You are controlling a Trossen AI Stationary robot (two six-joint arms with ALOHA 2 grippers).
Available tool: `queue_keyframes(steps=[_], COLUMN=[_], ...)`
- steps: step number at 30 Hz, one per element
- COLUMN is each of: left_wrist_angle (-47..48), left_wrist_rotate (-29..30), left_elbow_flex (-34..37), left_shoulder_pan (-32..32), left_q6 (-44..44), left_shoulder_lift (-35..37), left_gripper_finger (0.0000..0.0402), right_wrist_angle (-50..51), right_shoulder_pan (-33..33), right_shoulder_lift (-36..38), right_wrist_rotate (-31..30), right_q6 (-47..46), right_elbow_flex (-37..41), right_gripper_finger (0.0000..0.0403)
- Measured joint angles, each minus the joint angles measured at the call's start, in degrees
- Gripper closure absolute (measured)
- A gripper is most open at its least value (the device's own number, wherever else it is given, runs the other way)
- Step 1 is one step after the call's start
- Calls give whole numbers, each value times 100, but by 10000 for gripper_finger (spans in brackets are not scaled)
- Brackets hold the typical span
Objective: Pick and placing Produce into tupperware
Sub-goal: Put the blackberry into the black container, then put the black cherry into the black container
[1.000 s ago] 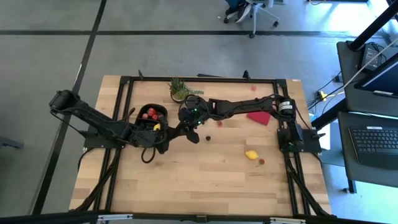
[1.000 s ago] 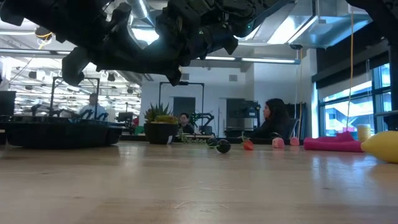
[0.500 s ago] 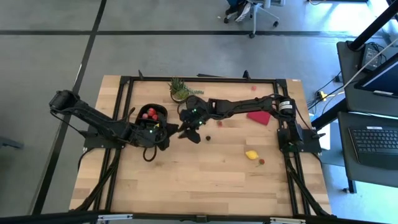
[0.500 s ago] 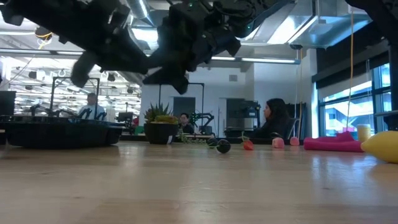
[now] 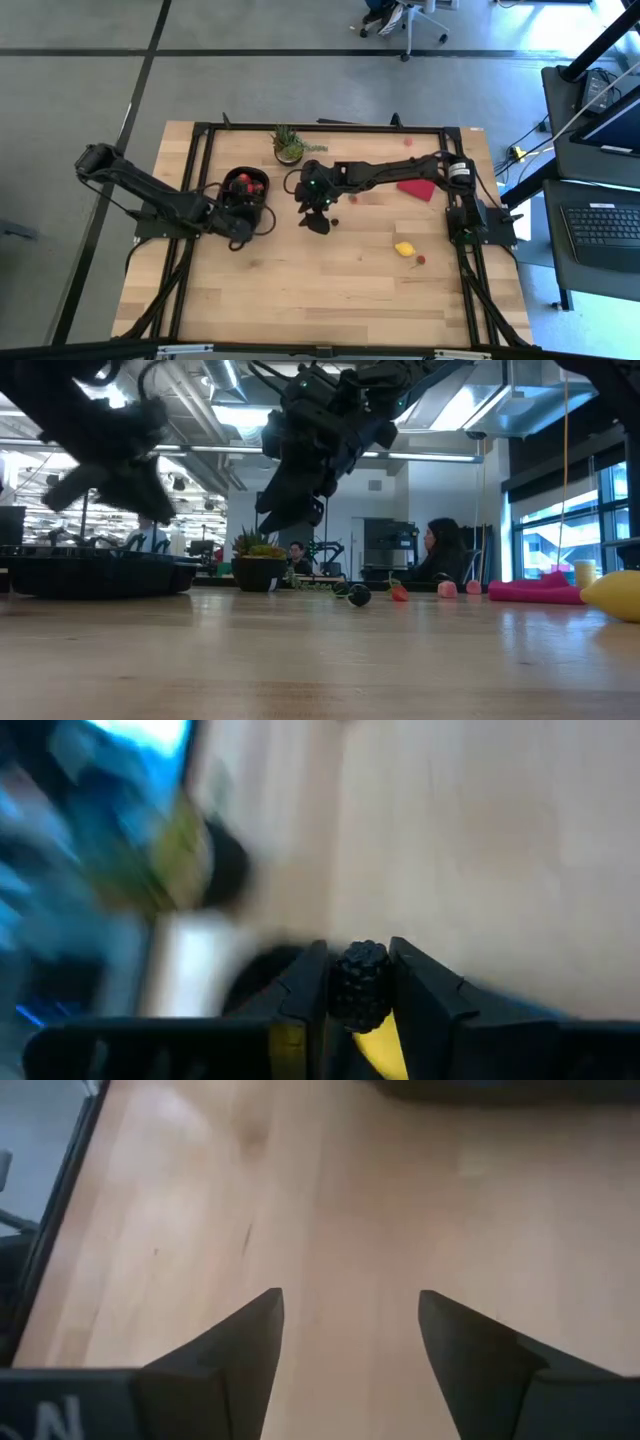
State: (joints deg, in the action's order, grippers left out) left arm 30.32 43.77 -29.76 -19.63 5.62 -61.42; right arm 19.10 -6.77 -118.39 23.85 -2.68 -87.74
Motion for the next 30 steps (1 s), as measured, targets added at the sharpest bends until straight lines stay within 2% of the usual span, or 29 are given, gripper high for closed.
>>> queue_keyframes(steps=[4, 9, 11, 16, 23, 25, 28, 30], left_wrist_angle=[1240, 1792, 1751, 1635, 1629, 1570, 1301, 978], left_wrist_rotate=[-879, -1954, -2037, -2031, -1881, -1791, -1700, -1593], left_elbow_flex=[-152, -155, -155, -155, -153, -153, -153, -153], left_shoulder_pan=[143, 421, 480, 528, 528, 528, 528, 525], left_q6=[1938, 3249, 3319, 3157, 2982, 2978, 2746, 2460], left_shoulder_lift=[8, -8, -8, -8, -8, -8, -8, -8], left_gripper_finger=[321, 321, 309, 244, 193, 180, 161, 151], right_wrist_angle=[-110, -202, -202, -105, 816, 1160, 1526, 1678], right_shoulder_pan=[-64, -78, -78, -80, -80, -38, 104, 227], right_shoulder_lift=[0, 0, 0, 0, 0, 0, 0, 0], right_wrist_rotate=[-29, -27, -28, -29, -58, -358, -1219, -1581], right_q6=[1, -2, -2, 4, 330, 604, 1170, 1459], right_elbow_flex=[0, 0, 0, 0, 0, 0, 0, 0], right_gripper_finger=[167, 167, 167, 167, 166, 167, 175, 182])
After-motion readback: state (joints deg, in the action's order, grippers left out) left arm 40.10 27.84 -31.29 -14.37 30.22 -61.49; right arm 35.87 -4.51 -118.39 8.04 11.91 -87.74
